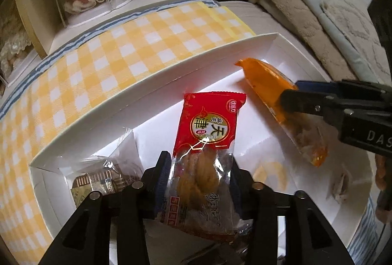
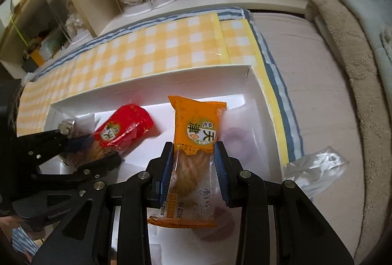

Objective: Organize snacks

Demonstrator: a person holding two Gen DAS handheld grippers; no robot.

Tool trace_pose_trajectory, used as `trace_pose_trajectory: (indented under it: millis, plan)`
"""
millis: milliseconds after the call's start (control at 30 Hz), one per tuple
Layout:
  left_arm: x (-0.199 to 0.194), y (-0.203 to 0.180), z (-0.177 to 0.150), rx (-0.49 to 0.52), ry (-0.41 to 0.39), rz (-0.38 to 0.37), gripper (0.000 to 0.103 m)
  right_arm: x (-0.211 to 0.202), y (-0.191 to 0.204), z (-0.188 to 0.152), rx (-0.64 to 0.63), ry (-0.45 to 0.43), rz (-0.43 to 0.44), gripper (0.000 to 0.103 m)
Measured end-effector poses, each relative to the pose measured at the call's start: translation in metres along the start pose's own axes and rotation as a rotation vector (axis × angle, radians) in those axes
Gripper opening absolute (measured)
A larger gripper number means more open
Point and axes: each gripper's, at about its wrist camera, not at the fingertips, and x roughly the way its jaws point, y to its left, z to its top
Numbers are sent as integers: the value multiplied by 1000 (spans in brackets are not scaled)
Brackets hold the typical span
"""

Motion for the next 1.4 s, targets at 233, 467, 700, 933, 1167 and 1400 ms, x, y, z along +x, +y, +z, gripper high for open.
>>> trace_pose_trajectory:
  millis: [233, 467, 700, 933, 1167, 1400]
  plan:
    - [-22, 3, -10, -26, -26, -16, 61, -3, 17, 7, -2, 10, 52, 42]
    - [-54, 4, -22, -49, -49, -33, 81, -25, 20, 6, 7, 2, 32, 69]
    - [-95, 3, -39, -88, -79, -64, 103, -50, 23, -4, 15, -23, 33, 103]
    - [-147, 3, -57, -155, -106, -79, 103, -83, 27, -17, 14, -48, 32, 103]
    - [-213, -8, -85, -200, -159, -57, 103, -126, 44, -33, -18, -88, 33, 103]
    - [-286, -20, -120, -247, -251, -27, 103, -173, 65, -56, -50, -149, 42, 103]
